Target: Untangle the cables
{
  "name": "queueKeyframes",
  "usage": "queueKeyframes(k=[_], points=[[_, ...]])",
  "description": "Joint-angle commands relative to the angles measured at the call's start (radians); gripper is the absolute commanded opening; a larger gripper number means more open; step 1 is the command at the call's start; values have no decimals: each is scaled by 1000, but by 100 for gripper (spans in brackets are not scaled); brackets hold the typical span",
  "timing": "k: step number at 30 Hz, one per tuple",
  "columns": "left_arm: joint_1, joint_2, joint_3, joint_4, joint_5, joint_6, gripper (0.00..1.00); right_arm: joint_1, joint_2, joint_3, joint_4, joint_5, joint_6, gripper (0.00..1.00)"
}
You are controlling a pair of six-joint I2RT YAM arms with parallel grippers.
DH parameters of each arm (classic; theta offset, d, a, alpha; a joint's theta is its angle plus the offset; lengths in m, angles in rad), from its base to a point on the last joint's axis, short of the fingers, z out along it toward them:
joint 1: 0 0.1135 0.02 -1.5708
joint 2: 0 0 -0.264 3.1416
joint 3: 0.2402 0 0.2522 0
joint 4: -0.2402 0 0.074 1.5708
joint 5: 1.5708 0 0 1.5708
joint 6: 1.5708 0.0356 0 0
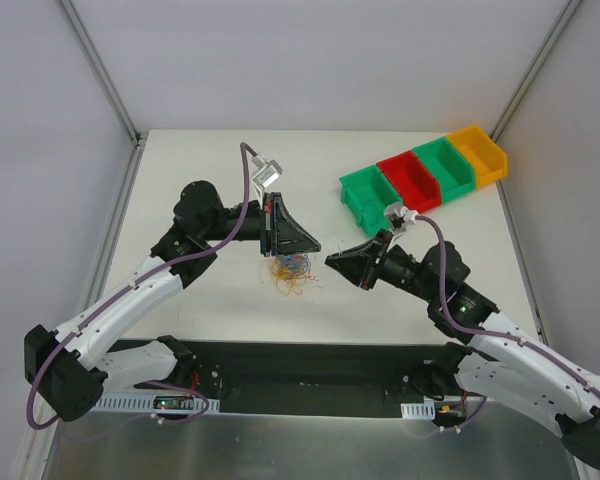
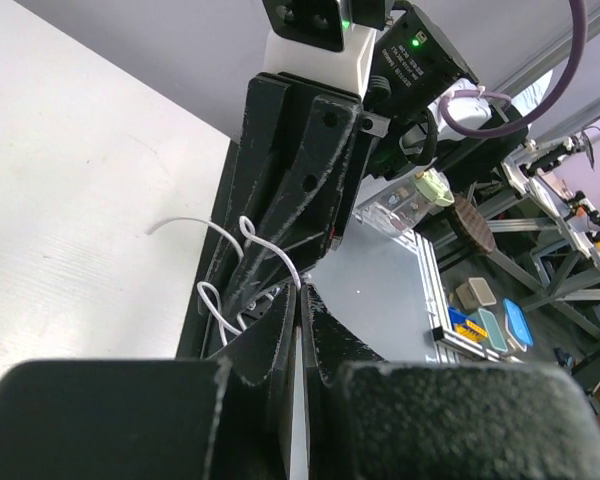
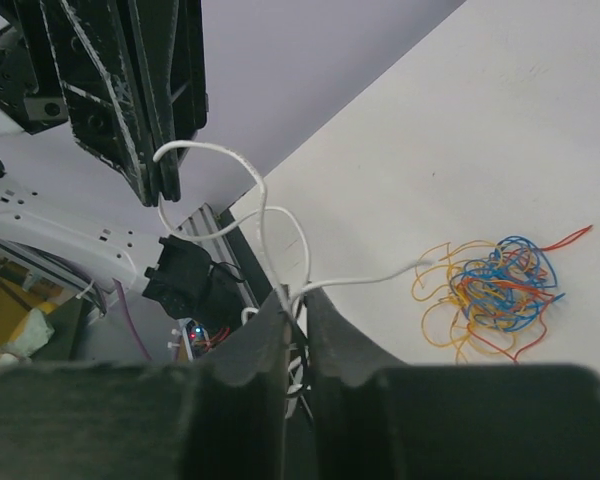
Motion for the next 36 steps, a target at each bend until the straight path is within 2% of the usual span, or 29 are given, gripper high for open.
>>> queueKeyframes(k=[1, 2, 5, 8, 9, 11, 14, 15, 19, 21, 23, 30, 36], points=[[-12, 0, -1, 97, 35, -16, 0, -3, -3, 25, 39, 29, 15, 7], [-12, 2, -4, 109, 36, -22, 0, -4, 1, 34, 31, 32, 13, 0], [-12, 5, -2, 130, 36, -22, 0, -3, 12, 57, -1, 56, -5, 0], [-12, -1, 16, 53, 3, 38, 1, -3, 12, 77, -47, 107, -20, 0], [-12, -6, 19, 26, -11, 56, 4, -6, 11, 82, -58, 120, -26, 0], [-12, -15, 30, -53, -74, 113, 23, -6, 6, 94, -95, 172, -39, 0], [-9, -67, 10, -207, -296, 205, 65, -7, -2, 131, -196, 286, -62, 0], [-8, -90, -11, -228, -371, 229, 75, -13, 0, 142, -222, 359, -71, 0], [-6, -196, -129, -267, -709, 274, 96, -58, 18, 200, -365, 545, -95, 0], [-6, -239, -205, -253, -822, 274, 99, -110, 40, 223, -403, 634, -88, 0], [-6, -265, -284, -206, -878, 276, 99, -186, 73, 246, -414, 674, -65, 0], [-6, -363, -561, -37, -941, 295, 99, -395, 283, 332, -285, 795, 53, 0], [-8, -510, -741, 31, -973, 234, 99, -444, 500, 510, -178, 828, -5, 0]])
